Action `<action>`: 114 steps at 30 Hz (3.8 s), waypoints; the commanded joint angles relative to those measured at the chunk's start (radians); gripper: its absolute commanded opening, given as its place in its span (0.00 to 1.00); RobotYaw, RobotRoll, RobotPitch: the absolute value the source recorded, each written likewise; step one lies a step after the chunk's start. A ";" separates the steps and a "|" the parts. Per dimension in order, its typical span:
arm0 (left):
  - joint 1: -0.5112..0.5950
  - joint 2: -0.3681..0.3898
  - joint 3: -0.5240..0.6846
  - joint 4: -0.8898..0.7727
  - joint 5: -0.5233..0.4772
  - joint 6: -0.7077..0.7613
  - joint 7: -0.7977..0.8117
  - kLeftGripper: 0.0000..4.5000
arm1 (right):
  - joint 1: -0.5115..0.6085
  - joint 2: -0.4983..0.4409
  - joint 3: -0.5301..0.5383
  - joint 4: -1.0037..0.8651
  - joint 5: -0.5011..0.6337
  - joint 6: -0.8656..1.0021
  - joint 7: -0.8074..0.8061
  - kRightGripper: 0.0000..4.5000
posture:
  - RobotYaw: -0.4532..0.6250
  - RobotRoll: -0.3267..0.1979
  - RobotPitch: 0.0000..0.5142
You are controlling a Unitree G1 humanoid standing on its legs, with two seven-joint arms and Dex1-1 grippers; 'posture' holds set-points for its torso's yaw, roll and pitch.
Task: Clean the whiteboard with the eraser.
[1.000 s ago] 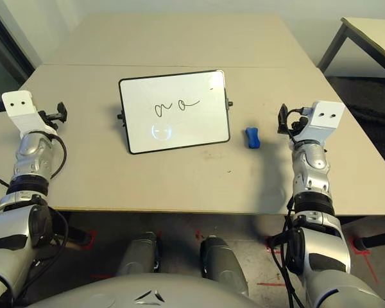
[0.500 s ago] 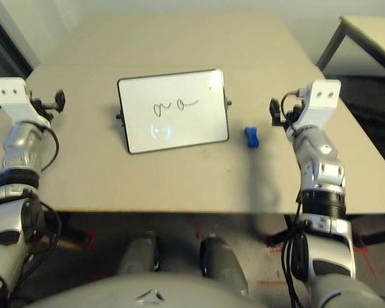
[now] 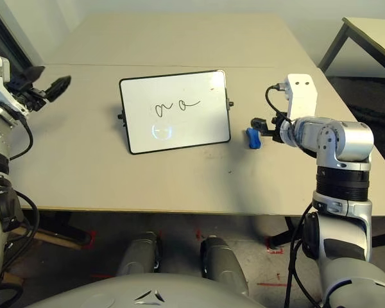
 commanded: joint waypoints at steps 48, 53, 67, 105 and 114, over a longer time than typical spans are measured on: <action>0.089 0.069 -0.149 -0.365 -0.107 0.322 -0.390 1.00 | -0.139 -0.212 0.719 -0.110 -0.475 -0.627 0.417 0.05 | 0.61 0.62 0.07; 0.081 0.058 -0.156 -0.364 -0.109 0.319 -0.385 1.00 | -0.179 -0.174 0.760 -0.020 -0.563 -0.706 0.469 0.05 | 0.61 0.62 0.07; 0.089 0.051 -0.153 -0.390 -0.118 0.325 -0.378 1.00 | -0.239 -0.059 0.760 0.149 -0.733 -0.830 0.529 0.05 | 0.63 0.62 0.06; 0.057 0.040 -0.169 -0.374 -0.106 0.320 -0.381 1.00 | -0.224 -0.053 0.709 0.198 -0.914 -0.937 0.605 0.04 | 0.61 0.62 0.06; 0.037 0.032 -0.181 -0.346 -0.099 0.303 -0.388 1.00 | -0.187 -0.105 0.694 0.170 -0.928 -0.945 0.613 0.04 | 0.61 0.62 0.06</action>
